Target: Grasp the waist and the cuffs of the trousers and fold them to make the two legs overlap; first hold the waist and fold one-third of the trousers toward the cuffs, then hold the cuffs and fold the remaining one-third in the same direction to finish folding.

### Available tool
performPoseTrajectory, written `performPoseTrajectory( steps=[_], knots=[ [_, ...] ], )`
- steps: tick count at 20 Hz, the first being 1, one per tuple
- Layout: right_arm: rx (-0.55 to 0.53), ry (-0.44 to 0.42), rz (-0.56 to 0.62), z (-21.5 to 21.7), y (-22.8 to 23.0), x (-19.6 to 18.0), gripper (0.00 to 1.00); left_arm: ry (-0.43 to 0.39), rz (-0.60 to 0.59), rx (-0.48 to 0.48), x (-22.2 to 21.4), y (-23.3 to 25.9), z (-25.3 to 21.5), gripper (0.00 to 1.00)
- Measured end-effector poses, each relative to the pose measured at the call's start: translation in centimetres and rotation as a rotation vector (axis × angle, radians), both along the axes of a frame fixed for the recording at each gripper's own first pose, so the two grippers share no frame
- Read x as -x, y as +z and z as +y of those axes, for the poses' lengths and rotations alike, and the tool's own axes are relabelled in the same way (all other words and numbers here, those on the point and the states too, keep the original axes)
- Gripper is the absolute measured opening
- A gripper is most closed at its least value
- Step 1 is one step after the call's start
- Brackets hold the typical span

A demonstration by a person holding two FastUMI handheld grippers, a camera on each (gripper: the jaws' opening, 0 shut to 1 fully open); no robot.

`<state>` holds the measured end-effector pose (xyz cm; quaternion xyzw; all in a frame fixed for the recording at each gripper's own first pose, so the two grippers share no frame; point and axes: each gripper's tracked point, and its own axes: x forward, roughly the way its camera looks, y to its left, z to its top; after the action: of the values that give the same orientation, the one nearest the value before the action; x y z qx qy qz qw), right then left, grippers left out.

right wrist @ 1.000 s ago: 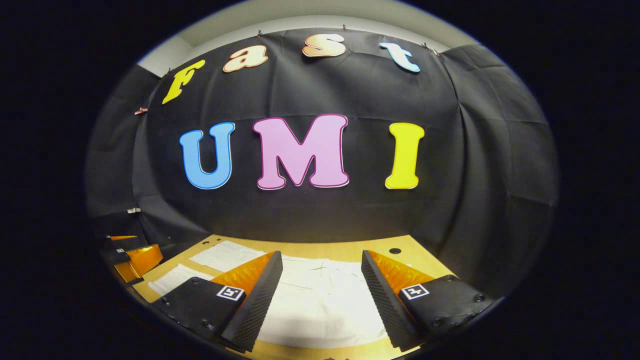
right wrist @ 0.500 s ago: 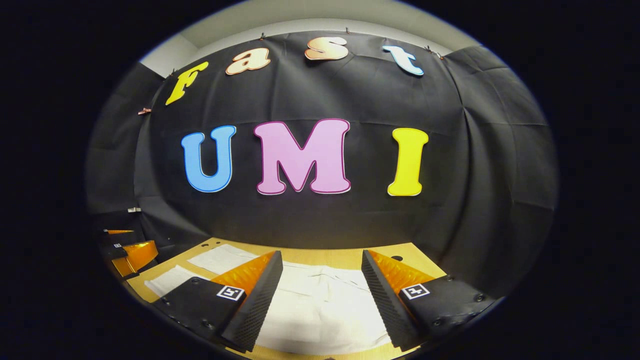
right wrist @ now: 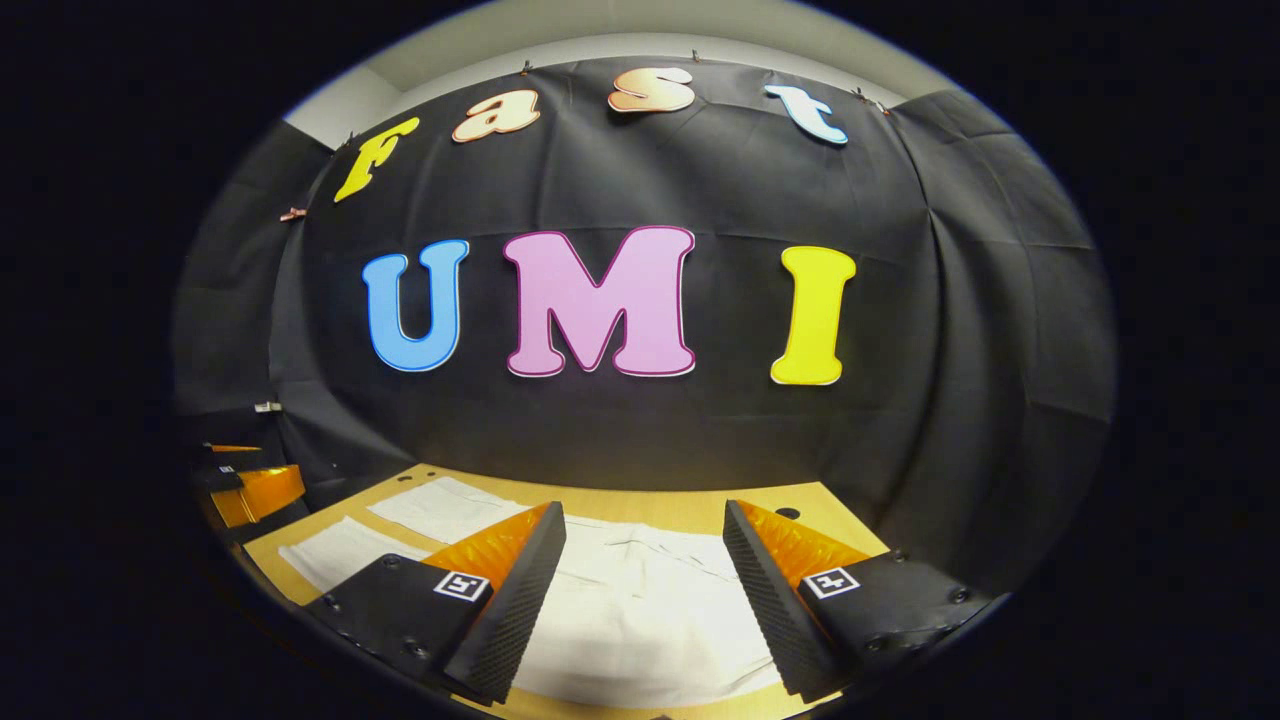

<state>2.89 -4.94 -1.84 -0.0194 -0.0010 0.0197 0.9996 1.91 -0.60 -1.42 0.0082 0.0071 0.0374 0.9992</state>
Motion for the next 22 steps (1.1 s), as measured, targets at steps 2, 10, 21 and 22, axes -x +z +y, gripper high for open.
performPoseTrajectory(
  steps=[2,10,21,22],
  knots=[
    [0.057,-0.006,-0.005,-1.3,-0.2,-0.4,0.98,0.009,0.007,-0.008,-0.2,-0.4,0.0,0.95],
    [0.309,0.019,0.052,-9.6,-2.8,-3.0,0.98,0.083,0.005,0.028,-0.9,-0.6,1.0,0.95],
    [0.814,0.175,0.333,-21.4,-15.5,-3.5,0.98,0.216,0.094,0.143,0.7,-5.8,2.0,0.96],
    [0.85,0.209,0.357,-21.8,-17.0,-3.1,0.98,0.233,0.111,0.146,1.0,-6.2,2.4,0.96]
  ],
)
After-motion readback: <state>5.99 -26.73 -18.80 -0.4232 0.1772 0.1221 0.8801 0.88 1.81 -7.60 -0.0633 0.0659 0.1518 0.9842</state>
